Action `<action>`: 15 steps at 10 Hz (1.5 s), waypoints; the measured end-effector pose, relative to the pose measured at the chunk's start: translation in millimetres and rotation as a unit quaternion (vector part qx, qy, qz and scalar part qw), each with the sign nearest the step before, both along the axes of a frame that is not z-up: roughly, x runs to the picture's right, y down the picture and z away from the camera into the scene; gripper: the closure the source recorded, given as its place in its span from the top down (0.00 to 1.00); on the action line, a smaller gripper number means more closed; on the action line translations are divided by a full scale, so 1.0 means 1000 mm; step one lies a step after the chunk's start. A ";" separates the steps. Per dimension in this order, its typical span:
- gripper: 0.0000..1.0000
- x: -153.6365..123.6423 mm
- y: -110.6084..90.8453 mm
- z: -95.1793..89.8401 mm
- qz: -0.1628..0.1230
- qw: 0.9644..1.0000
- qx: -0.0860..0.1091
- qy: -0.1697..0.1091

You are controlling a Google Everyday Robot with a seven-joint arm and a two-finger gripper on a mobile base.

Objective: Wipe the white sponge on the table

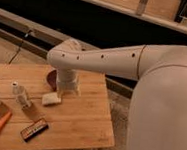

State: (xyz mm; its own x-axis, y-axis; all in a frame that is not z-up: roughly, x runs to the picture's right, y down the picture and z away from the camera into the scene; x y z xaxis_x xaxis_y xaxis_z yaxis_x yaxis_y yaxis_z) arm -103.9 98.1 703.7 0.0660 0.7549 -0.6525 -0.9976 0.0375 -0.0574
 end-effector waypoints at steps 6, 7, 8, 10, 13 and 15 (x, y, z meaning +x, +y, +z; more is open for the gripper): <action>0.65 -0.018 -0.015 -0.004 -0.053 0.996 0.051 -0.045; 0.65 -0.028 -0.016 -0.005 -0.075 0.993 0.062 -0.062; 0.65 -0.037 -0.016 -0.006 -0.096 0.990 0.069 -0.079; 0.65 -0.050 -0.014 -0.005 -0.130 0.983 0.073 -0.111; 0.65 -0.069 -0.006 0.002 -0.182 0.967 0.062 -0.169; 0.65 -0.073 -0.006 0.015 -0.204 0.958 0.057 -0.194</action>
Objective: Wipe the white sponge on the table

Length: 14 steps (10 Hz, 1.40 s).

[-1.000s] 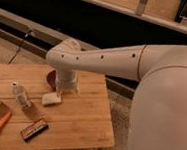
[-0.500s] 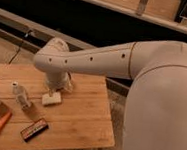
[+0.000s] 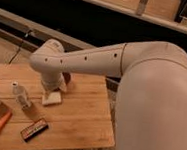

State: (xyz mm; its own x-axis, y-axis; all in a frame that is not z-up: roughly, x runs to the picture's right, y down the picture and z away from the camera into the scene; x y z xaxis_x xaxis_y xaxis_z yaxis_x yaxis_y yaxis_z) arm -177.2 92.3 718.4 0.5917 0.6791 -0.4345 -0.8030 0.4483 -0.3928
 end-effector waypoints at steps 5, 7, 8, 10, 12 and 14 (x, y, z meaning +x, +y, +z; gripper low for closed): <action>0.65 -0.009 -0.017 0.034 -0.059 0.998 0.032 -0.012; 0.65 -0.019 -0.010 0.045 -0.086 0.996 0.035 -0.014; 0.65 -0.023 -0.006 0.050 -0.096 0.995 0.034 -0.016; 0.65 -0.035 0.006 0.065 -0.121 0.992 0.029 -0.019; 0.65 -0.040 0.010 0.074 -0.129 0.991 0.025 -0.025; 0.65 -0.045 0.010 0.084 -0.127 0.991 0.022 -0.042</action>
